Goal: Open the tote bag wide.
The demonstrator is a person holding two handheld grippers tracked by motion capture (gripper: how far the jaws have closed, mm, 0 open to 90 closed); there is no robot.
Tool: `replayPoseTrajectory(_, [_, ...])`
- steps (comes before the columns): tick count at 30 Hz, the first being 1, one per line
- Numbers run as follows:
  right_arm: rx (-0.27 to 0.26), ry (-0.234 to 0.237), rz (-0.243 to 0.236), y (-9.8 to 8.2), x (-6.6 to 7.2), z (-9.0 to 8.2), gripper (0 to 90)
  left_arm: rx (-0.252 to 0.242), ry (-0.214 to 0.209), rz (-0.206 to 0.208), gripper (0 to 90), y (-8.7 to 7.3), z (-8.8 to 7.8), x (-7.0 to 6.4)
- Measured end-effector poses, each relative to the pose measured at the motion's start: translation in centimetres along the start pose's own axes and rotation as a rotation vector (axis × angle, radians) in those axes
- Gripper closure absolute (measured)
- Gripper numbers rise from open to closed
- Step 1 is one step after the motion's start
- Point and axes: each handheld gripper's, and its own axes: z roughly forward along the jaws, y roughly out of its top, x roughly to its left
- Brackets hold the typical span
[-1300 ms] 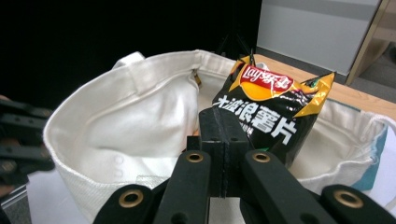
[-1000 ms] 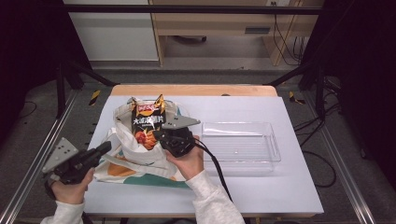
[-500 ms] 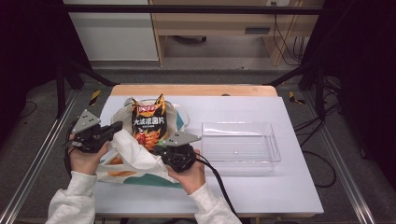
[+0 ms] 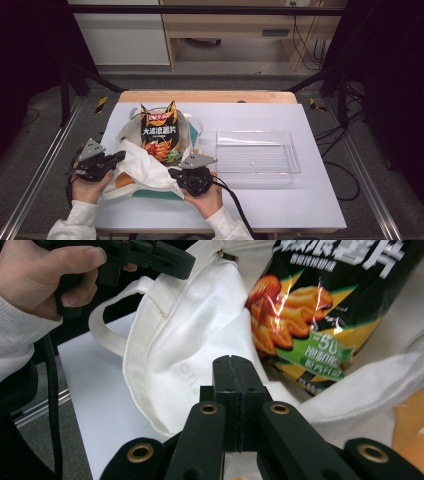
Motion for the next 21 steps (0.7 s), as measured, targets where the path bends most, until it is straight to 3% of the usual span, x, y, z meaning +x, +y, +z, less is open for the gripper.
replayPoseTrajectory(4, [0.025, -0.003, 0.006, -1.2, 0.2, 0.3, 90.0, 0.043, 0.005, 0.018, 90.0, -1.5, 0.1, -0.2])
replayPoseTrajectory(9, [0.003, -0.018, 0.002, -0.6, 0.0, 0.2, 90.0, 0.073, 0.008, 0.019, 90.0, -2.1, 0.5, -0.3])
replayPoseTrajectory(10, [-0.024, -0.055, -0.009, 0.3, -0.4, 0.1, 90.0, 0.089, 0.009, 0.025, 90.0, -2.4, 0.7, -0.4])
replayPoseTrajectory(11, [-0.024, -0.055, -0.009, 0.3, -0.4, 0.1, 90.0, 0.089, 0.009, 0.025, 90.0, -2.4, 0.7, -0.4])
replayPoseTrajectory(12, [-0.051, -0.118, -0.022, 1.4, -0.9, 0.0, 88.7, 0.102, 0.012, 0.035, 90.0, -2.5, 0.8, -0.5])
replayPoseTrajectory(13, [-0.051, -0.118, -0.022, 1.4, -0.9, 0.0, 88.7, 0.102, 0.012, 0.035, 90.0, -2.5, 0.8, -0.5])
replayPoseTrajectory(15, [-0.044, -0.169, -0.012, 2.1, -1.7, 0.2, 89.2, 0.098, 0.012, 0.034, 90.0, -2.7, 0.8, -0.5])
replayPoseTrajectory(18, [-0.002, -0.224, 0.016, 1.5, -3.1, 0.2, 90.0, 0.11, 0.006, 0.038, 90.0, -3.2, 0.7, -0.5])
replayPoseTrajectory(21, [0.016, -0.246, 0.021, 0.7, -3.2, 0.1, 90.0, 0.118, 0.011, 0.038, 90.0, -3.4, 0.8, -0.6])
